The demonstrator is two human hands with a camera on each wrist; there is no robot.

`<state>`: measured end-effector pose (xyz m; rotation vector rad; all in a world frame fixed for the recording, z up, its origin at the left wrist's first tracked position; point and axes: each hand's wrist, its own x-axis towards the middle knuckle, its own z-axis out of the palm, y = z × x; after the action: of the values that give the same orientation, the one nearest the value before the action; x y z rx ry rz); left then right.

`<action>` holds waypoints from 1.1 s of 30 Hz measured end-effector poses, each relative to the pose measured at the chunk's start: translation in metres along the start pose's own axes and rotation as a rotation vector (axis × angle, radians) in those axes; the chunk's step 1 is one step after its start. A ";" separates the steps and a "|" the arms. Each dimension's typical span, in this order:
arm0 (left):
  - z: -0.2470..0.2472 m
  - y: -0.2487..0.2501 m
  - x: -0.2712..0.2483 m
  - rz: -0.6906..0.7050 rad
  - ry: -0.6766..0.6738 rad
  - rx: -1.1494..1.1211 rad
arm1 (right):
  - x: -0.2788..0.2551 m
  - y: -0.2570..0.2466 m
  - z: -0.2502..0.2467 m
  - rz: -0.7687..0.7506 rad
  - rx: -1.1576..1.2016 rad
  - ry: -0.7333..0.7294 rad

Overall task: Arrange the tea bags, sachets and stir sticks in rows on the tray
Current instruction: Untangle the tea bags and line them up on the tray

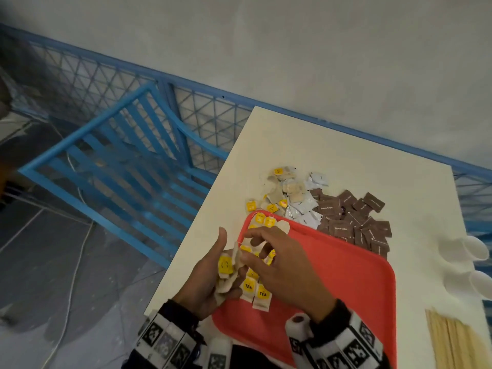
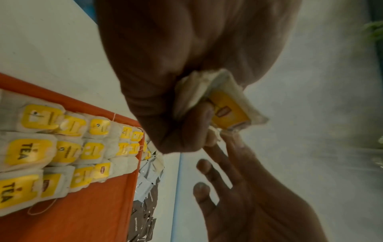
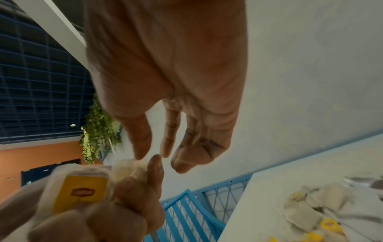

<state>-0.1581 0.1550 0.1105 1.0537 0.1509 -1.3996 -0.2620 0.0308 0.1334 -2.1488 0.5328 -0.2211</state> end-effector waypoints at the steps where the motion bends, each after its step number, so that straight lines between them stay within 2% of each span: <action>1: 0.001 -0.002 -0.002 -0.001 0.025 0.041 | 0.002 0.001 0.000 -0.033 -0.040 -0.049; 3: 0.004 -0.007 -0.004 -0.004 0.090 0.110 | 0.003 -0.001 -0.001 -0.090 -0.067 -0.102; 5: 0.007 -0.010 -0.007 -0.004 0.121 0.148 | 0.001 -0.002 -0.006 -0.099 -0.009 -0.083; 11: 0.002 -0.019 -0.011 0.110 0.142 0.177 | -0.010 0.010 -0.033 0.116 0.418 0.013; 15: 0.006 -0.028 -0.015 0.125 0.138 0.232 | -0.015 0.013 -0.032 0.153 0.445 0.038; 19: 0.009 -0.034 -0.017 0.229 0.161 0.255 | -0.020 0.014 -0.028 0.182 0.466 0.031; 23: 0.007 -0.034 -0.024 0.270 0.116 0.170 | -0.024 0.014 -0.028 0.358 0.663 -0.043; 28: 0.009 -0.028 -0.037 0.362 0.067 0.350 | -0.022 0.011 -0.021 0.419 0.723 -0.068; 33: 0.002 -0.028 -0.035 0.398 0.138 0.445 | -0.023 0.007 -0.006 0.411 0.706 -0.064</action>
<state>-0.1911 0.1839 0.1209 1.4574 -0.2724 -1.0167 -0.2870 0.0331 0.1319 -1.3278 0.7180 -0.0878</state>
